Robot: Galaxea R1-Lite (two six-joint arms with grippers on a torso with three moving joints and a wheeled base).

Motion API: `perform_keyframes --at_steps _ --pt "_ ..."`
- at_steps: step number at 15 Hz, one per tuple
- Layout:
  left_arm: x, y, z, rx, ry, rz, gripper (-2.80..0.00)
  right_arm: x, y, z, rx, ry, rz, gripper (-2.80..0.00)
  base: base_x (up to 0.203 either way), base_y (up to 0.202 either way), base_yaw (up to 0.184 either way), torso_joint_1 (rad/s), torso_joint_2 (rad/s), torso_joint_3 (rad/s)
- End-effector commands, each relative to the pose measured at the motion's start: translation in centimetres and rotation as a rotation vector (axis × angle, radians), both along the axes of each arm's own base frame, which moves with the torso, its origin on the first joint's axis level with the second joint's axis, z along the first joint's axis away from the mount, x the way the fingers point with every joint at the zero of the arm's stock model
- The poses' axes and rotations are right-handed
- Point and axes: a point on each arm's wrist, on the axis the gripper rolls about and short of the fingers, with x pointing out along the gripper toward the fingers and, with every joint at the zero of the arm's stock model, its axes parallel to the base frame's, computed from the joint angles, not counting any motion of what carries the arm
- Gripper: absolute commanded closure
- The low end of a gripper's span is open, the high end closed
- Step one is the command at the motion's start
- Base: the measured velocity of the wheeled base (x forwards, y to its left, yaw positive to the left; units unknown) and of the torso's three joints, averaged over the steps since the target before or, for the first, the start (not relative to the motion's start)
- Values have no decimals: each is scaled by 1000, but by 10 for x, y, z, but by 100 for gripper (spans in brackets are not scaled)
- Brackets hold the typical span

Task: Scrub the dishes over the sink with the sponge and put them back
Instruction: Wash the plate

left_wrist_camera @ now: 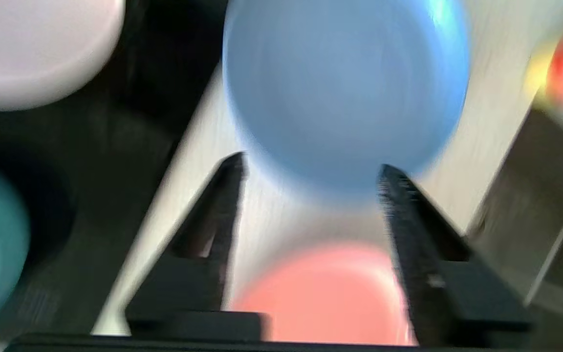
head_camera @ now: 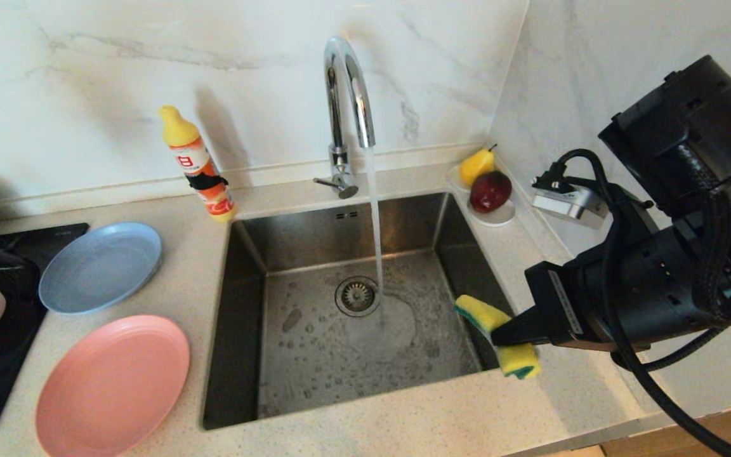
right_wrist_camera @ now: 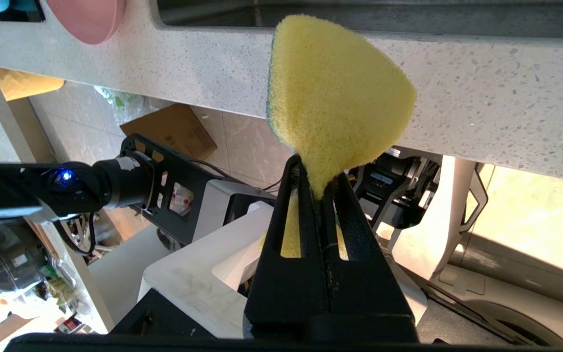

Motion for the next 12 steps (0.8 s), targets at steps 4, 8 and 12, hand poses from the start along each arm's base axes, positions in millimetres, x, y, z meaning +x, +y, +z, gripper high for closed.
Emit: perform_keyframes --at_steps 4,8,12 --pt "-52 -39 -38 65 239 -114 0 3 -10 -5 -12 18 -37 0 0 0 0 0 0 0" --pt "-73 -55 -62 123 342 -194 0 2 -16 -8 -20 27 -54 0 0 0 0 0 0 0" --pt "-68 -51 -78 81 385 -198 -280 5 -14 -12 -31 42 -53 0 0 0 0 0 0 0"
